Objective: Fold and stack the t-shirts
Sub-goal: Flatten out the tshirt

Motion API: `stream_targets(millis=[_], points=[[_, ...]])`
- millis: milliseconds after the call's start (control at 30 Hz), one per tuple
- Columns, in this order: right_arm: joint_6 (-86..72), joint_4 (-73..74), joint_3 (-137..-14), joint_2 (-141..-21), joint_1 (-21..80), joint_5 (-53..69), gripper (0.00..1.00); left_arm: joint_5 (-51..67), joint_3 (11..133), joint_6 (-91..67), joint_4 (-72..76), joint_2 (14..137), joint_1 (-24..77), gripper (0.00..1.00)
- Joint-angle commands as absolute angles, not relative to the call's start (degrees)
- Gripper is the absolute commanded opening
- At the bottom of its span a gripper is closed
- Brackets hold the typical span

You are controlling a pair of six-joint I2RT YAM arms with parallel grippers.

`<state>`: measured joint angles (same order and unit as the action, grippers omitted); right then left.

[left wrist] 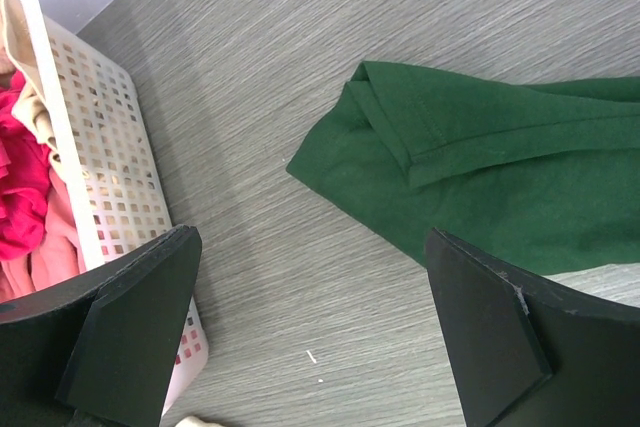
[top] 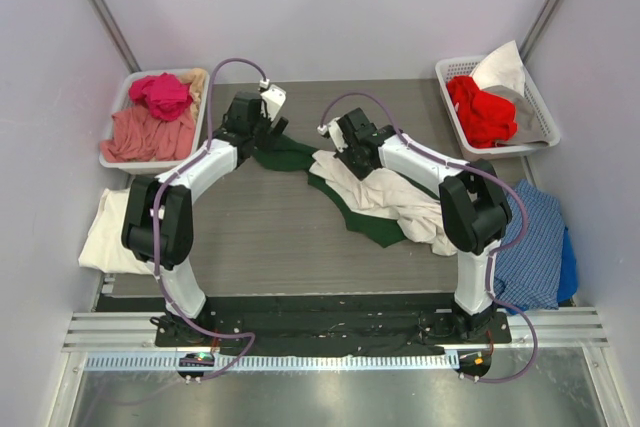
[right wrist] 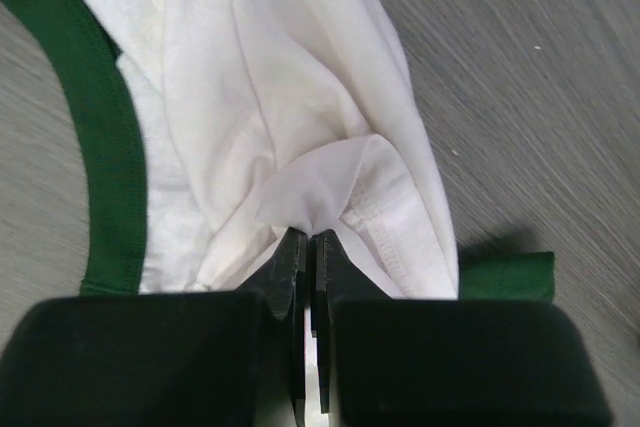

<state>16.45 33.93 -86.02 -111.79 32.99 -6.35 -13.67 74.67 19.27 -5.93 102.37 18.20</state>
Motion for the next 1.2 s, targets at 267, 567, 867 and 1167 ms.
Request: stream_targets(millis=[267,567,867,1167], points=[[21.4,33.3,-83.6,-99.1,31.3,-24.6,0.01,-12.2,73.6,17.3,-1.9,102.4,17.8,0.99],[24.3,35.0,-83.4,-93.3,28.2,-33.2,0.01,-12.6,73.3,17.1,-1.4,103.4,17.8,0.98],[25.8,35.1,-84.3,-91.9,22.9,-34.2,0.01,-13.2,73.7,18.5,-0.3,104.7,17.8,0.98],[24.0,34.0,-81.7,-91.4,21.6,-32.2,0.01,-7.8,88.1,16.9,-7.5,114.6,15.5,0.88]])
